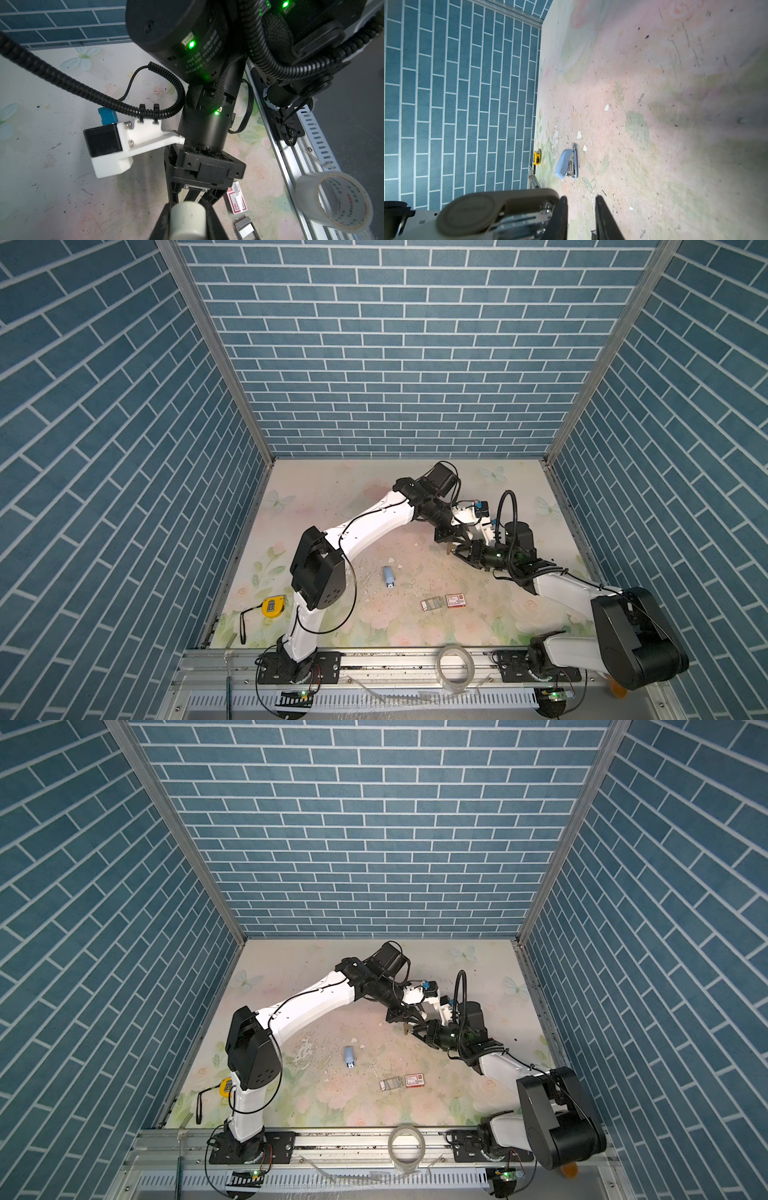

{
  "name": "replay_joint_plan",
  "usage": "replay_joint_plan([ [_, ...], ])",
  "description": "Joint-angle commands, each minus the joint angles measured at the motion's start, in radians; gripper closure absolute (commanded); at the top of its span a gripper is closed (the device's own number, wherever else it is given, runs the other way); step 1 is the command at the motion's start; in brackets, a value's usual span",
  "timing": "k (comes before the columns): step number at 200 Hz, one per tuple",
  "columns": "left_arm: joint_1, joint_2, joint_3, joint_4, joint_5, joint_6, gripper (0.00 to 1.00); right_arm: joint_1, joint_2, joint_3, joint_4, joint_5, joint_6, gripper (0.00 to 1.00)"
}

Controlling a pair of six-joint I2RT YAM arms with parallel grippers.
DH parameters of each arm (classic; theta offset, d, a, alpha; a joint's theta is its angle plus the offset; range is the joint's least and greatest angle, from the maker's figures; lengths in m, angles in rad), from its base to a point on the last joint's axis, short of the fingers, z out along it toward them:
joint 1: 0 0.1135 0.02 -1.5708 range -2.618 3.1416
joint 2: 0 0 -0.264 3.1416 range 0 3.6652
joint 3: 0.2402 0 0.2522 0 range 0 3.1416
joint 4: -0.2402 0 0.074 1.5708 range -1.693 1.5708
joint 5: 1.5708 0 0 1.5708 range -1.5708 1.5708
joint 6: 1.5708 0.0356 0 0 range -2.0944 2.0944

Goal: Load the staples into the stapler

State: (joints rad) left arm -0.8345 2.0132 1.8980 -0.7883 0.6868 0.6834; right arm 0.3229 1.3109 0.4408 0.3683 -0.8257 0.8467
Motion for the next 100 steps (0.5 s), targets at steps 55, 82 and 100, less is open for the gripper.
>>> replay_joint_plan([
  [55, 0.011, 0.029, -0.008, 0.03, 0.007, -0.04, 1.0, 0.007, -0.045, -0.01, -0.031, 0.027, -0.006, 0.73],
  [82, 0.042, 0.024, -0.011, 0.031, 0.014, -0.048, 0.99, 0.002, -0.08, -0.017, -0.095, 0.064, -0.03, 0.72],
  [100, 0.061, 0.015, -0.022, 0.033, 0.022, -0.05, 1.0, -0.002, -0.098, -0.012, -0.153, 0.096, -0.05, 0.71],
])
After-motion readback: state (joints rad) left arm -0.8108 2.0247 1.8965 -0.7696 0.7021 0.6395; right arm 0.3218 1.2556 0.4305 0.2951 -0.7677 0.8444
